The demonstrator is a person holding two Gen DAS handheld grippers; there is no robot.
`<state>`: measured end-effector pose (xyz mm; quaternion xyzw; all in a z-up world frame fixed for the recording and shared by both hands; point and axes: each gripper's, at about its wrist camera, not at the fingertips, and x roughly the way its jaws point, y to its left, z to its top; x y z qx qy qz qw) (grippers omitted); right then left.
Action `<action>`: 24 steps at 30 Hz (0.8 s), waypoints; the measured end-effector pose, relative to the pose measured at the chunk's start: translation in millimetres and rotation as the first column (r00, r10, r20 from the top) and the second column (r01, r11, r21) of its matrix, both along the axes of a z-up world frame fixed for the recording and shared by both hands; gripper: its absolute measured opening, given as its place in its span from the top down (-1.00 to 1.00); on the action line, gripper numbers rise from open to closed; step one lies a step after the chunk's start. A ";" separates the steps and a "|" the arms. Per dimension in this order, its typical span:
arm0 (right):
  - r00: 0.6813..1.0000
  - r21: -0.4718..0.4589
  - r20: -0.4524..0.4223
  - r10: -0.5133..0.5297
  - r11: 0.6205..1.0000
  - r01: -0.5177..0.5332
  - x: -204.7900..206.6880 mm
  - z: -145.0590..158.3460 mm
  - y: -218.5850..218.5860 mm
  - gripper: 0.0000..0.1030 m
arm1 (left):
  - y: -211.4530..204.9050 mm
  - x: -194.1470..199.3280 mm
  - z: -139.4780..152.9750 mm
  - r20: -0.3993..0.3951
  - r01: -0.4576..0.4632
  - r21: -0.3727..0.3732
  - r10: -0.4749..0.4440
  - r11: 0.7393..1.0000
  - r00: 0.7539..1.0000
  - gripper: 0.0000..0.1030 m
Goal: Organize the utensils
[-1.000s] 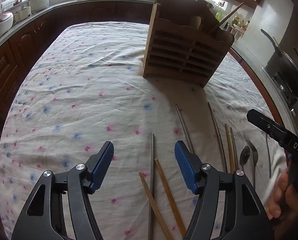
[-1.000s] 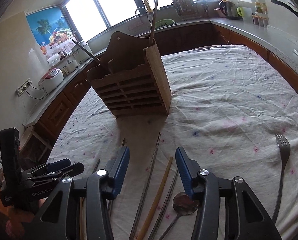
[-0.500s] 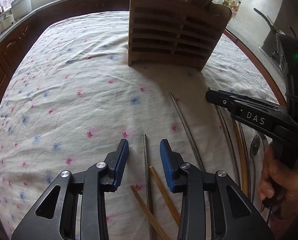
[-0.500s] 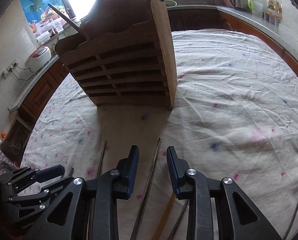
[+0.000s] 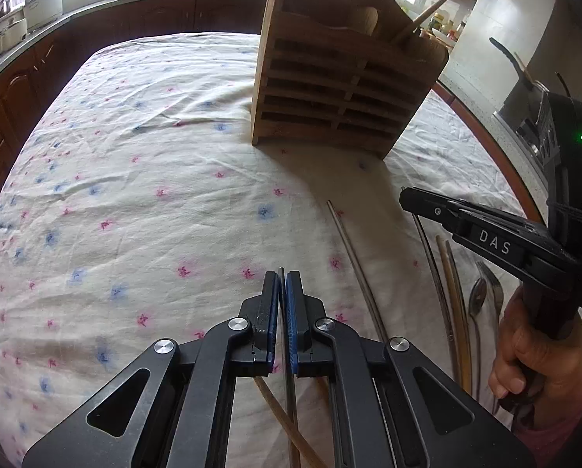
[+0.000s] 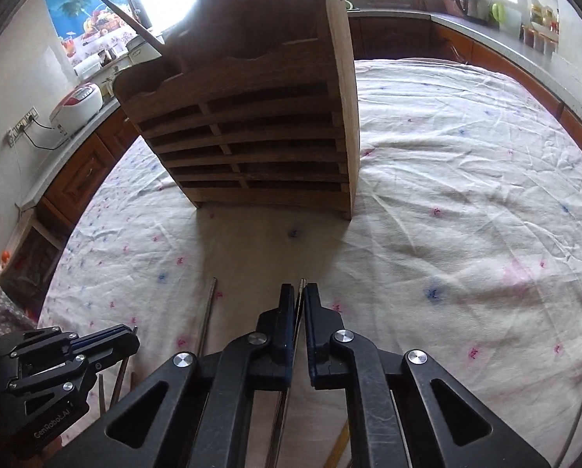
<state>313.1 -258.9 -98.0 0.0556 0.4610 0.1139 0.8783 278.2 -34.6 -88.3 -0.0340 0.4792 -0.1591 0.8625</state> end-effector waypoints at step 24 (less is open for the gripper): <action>0.946 0.121 0.324 0.016 0.991 -0.058 -89.1 138.0 5.8 0.93 | 52.0 -81.1 131.6 0.304 -0.079 -0.166 0.127 0.983 0.944 0.94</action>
